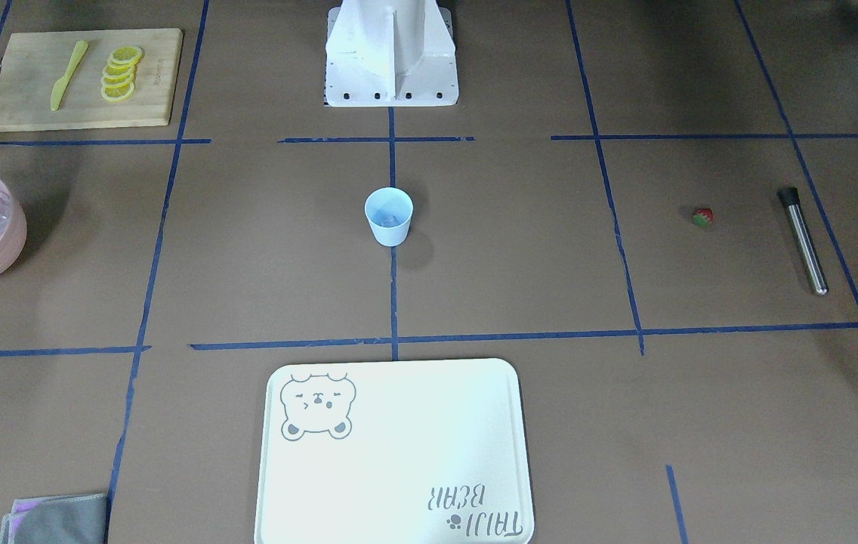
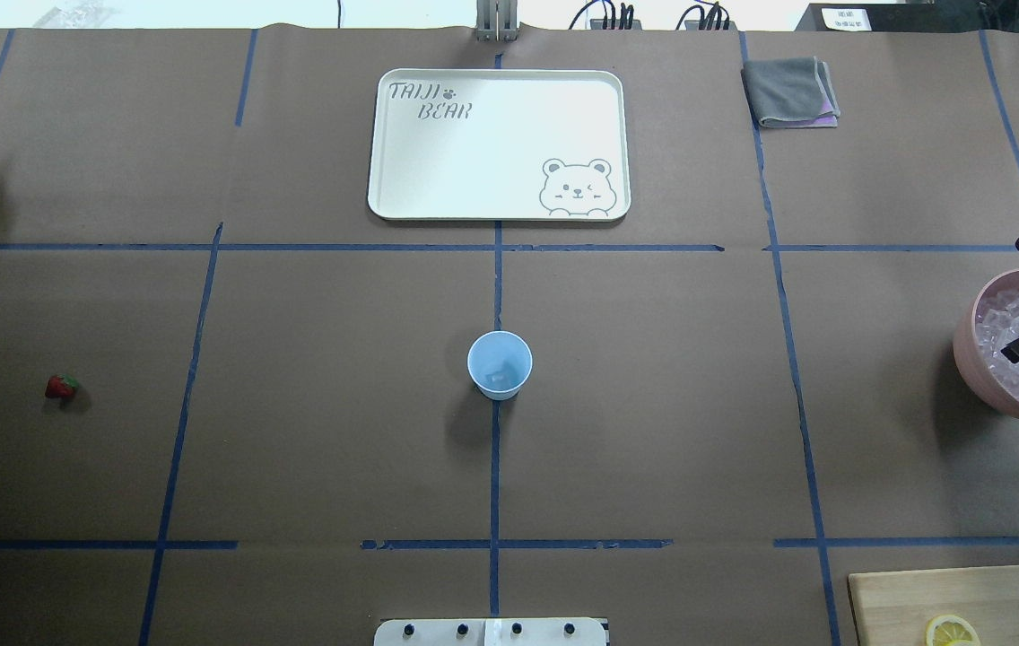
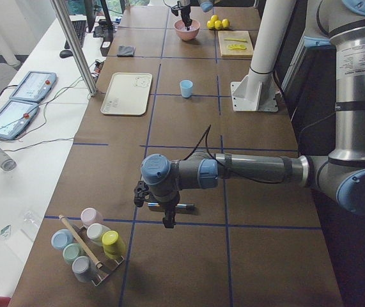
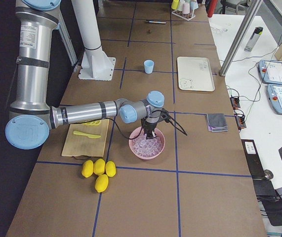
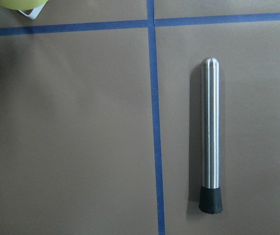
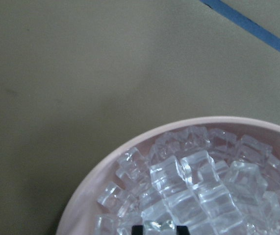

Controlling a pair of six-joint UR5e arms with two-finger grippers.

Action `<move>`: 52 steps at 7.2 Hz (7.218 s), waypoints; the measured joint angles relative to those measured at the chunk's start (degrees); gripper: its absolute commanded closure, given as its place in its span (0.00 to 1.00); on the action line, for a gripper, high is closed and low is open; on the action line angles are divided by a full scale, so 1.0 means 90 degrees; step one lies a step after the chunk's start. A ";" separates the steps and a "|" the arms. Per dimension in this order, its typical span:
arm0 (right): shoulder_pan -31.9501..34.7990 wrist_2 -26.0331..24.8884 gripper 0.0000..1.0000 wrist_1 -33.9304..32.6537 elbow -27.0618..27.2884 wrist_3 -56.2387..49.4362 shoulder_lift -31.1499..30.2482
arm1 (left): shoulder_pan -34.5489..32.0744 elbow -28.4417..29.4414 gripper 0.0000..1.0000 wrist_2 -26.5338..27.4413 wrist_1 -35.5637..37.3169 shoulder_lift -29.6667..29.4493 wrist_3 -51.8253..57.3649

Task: Mash ice and strawberries in cup
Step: 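Carry the ice cube with the right gripper over the blue cup, then release the ice cube into the cup and lift the right gripper, then move the right gripper back into the pink bowl and grasp an ice cube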

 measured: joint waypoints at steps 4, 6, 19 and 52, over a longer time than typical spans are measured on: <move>0.0515 0.0066 0.98 -0.1700 0.0871 0.0321 0.0880 | 0.0003 -0.0010 0.00 0.0000 -0.0004 0.0000 0.0000; 0.0382 0.0051 0.98 -0.2342 0.1138 0.1543 0.1777 | 0.0006 -0.0021 0.00 -0.0005 -0.0006 -0.0009 0.0000; -0.4262 -0.2886 0.02 -0.2344 -0.0757 0.8016 0.5958 | 0.0004 -0.0110 0.00 -0.0088 -0.0003 -0.0011 0.0000; 0.0152 -0.0102 0.97 0.0780 -0.0071 0.0071 -0.0571 | 0.0006 -0.0128 0.00 -0.0088 -0.0010 0.0010 0.0005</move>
